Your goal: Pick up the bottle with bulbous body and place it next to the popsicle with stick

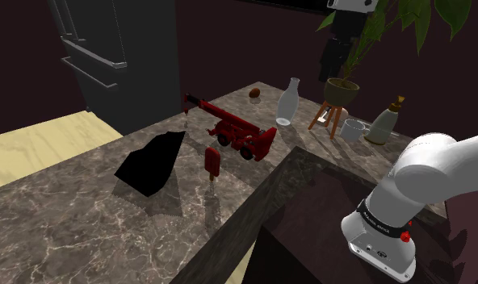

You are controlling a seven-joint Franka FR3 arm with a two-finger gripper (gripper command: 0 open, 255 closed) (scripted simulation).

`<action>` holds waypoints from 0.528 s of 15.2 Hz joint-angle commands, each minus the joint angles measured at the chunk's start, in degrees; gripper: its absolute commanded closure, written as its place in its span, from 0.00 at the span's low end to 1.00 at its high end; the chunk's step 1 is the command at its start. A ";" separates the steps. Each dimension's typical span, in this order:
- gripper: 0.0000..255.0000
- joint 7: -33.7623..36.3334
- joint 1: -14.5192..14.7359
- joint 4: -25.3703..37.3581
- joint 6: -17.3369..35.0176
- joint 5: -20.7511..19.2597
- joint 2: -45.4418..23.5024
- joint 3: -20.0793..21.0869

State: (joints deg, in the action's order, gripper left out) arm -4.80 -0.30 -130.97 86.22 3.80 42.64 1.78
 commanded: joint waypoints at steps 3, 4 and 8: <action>0.00 -2.06 -0.70 0.01 2.28 -1.41 -2.24 -1.64; 0.00 -3.07 -1.05 0.12 3.42 -2.06 -3.44 -2.45; 0.00 -6.99 -2.34 1.24 7.87 -4.32 -8.76 -5.64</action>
State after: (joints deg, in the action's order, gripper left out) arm -10.60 -2.26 -130.10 92.77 0.13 35.44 -2.94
